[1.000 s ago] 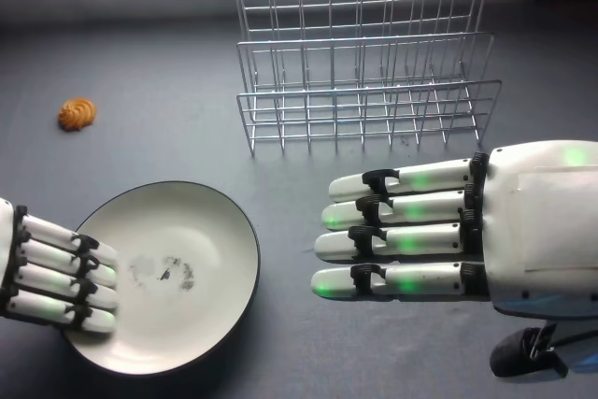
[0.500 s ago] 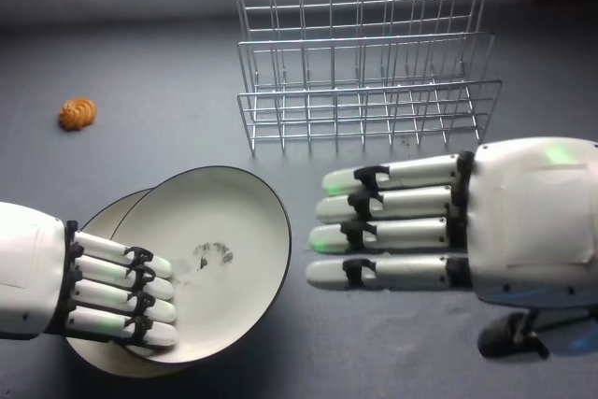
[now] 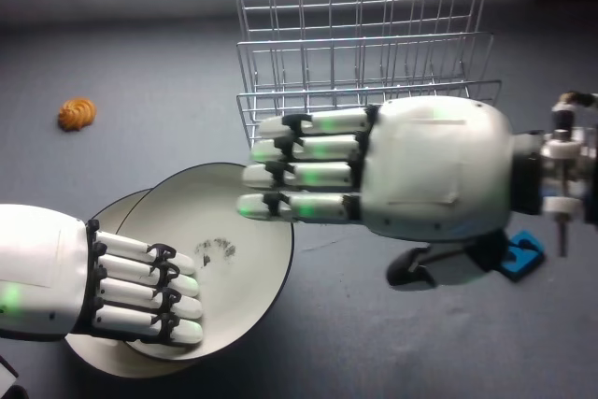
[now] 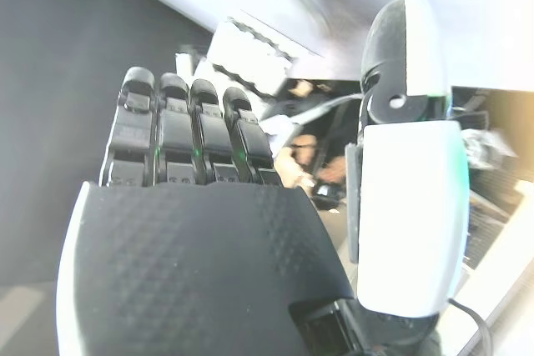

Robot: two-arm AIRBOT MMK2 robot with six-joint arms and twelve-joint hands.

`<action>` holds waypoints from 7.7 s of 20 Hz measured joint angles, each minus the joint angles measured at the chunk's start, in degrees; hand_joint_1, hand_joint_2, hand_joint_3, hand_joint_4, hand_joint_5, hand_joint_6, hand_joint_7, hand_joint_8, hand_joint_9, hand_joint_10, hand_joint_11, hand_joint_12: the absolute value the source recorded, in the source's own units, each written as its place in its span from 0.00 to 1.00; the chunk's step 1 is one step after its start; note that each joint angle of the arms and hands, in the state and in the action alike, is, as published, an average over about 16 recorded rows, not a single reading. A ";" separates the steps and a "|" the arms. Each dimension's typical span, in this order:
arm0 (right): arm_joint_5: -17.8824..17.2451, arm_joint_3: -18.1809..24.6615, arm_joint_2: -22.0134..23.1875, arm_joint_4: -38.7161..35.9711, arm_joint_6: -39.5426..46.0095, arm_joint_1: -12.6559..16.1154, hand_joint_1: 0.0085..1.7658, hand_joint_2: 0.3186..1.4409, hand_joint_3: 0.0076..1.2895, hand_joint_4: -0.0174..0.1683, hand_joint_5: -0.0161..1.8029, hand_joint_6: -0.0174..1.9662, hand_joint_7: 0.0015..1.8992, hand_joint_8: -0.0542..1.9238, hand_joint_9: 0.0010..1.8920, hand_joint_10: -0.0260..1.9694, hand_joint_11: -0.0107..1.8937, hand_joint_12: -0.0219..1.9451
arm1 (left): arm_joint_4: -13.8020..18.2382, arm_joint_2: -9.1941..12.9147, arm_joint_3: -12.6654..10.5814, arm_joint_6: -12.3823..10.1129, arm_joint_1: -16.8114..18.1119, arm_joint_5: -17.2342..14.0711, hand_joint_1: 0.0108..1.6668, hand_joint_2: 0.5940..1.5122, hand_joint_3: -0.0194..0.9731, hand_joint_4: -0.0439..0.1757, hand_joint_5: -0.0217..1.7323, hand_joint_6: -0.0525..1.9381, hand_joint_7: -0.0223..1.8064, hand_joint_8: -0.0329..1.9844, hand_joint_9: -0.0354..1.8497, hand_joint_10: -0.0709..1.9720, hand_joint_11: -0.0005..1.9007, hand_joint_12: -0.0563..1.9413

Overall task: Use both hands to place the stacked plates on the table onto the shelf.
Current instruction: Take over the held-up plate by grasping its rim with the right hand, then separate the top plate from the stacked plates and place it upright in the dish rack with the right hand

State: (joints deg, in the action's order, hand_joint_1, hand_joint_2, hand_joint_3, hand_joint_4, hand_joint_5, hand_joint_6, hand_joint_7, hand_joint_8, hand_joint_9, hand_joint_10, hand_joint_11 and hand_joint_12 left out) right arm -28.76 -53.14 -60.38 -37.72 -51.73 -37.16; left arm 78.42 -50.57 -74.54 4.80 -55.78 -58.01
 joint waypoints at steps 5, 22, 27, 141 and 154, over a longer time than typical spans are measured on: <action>1.79 -2.10 -3.53 2.39 -2.22 0.96 0.54 0.56 0.01 0.12 0.02 0.02 0.01 0.03 0.01 0.01 0.01 0.01 | -1.35 -0.03 0.72 -0.03 -0.37 0.51 0.00 0.53 0.04 0.17 0.02 0.03 0.02 0.01 0.02 0.04 0.01 0.03; 4.29 -7.35 -13.06 3.96 -5.59 2.43 0.56 0.53 0.01 0.13 0.02 0.02 0.01 0.03 0.01 0.01 0.01 0.01 | -5.79 0.00 3.40 0.04 -1.36 1.79 0.00 0.54 0.04 0.17 0.01 0.02 0.02 0.01 0.02 0.04 0.01 0.03; 5.59 -11.38 -17.65 4.49 -6.62 3.05 0.56 0.53 0.01 0.12 0.02 0.02 0.01 0.03 0.01 0.01 0.01 0.01 | -6.51 0.00 3.76 0.04 -1.51 1.92 0.00 0.54 0.04 0.17 0.01 0.02 0.02 0.01 0.02 0.04 0.01 0.03; 18.49 -10.12 3.03 -11.21 71.62 32.71 0.69 0.56 0.01 0.14 0.58 0.42 0.61 0.40 0.74 0.01 0.51 0.52 | -22.66 13.33 -6.82 -2.73 -0.88 -15.36 0.00 0.54 0.04 0.19 0.02 0.03 0.02 0.02 0.03 0.03 0.01 0.03; 18.62 -20.09 -3.23 -8.07 71.43 29.21 0.70 0.57 0.01 0.14 0.58 0.42 0.62 0.39 0.74 0.01 0.51 0.51 | -22.20 13.26 -6.75 -2.71 -1.15 -11.23 0.00 0.53 0.04 0.19 0.02 0.03 0.02 0.02 0.03 0.03 0.01 0.03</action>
State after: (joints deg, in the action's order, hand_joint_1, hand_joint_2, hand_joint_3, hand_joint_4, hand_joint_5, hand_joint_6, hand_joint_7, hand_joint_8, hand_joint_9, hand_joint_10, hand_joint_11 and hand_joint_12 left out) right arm -10.14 -73.23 -63.60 -45.79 19.70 -7.95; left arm 56.22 -37.31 -81.29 2.09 -56.93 -69.24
